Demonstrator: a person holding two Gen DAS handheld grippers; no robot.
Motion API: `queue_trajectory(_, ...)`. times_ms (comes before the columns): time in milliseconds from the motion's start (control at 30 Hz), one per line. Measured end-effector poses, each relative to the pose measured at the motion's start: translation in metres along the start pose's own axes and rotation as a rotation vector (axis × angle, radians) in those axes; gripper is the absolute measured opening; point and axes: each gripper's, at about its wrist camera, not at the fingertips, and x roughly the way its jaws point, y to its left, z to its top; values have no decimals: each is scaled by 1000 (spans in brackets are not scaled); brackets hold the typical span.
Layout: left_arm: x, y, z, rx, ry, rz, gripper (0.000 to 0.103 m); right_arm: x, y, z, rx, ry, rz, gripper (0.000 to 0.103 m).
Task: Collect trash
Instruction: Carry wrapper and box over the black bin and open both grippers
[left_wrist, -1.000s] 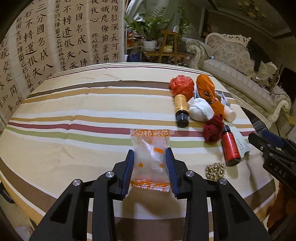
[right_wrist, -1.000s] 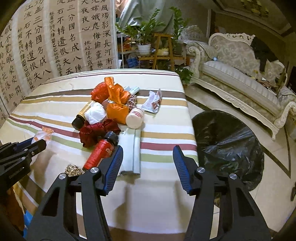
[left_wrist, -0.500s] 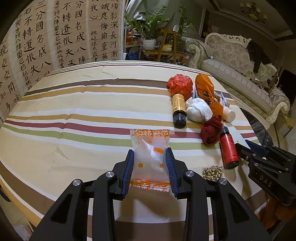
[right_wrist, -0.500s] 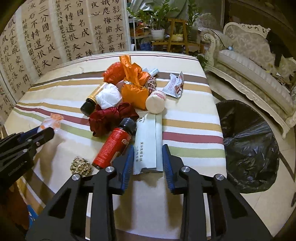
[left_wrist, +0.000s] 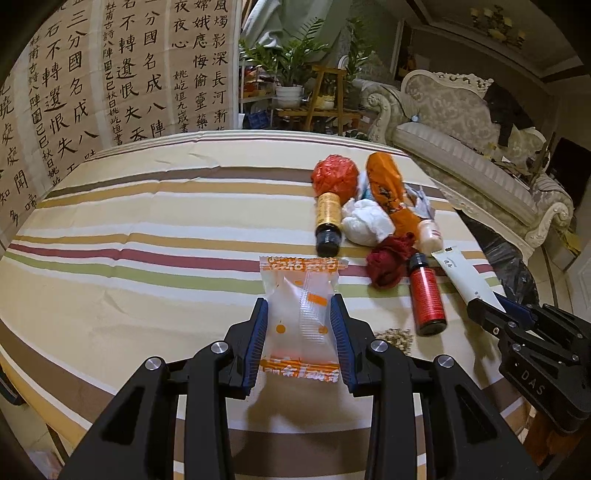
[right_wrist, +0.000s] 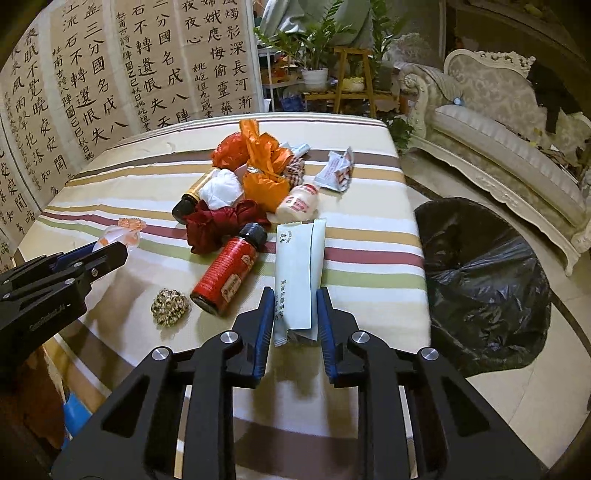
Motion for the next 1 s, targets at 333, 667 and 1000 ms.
queue_trajectory(333, -7, -45, 10, 49, -54, -62, 35, -25, -41, -3, 66, -78, -86, 23)
queue_trajectory(667, 11, -120, 29, 132, -88, -141, 35, -33, -115, 2, 159, -139, -216, 23)
queue_trajectory(1000, 51, -194, 43, 219, -72, -168, 35, -17, -180, 2, 228, -135, -260, 23)
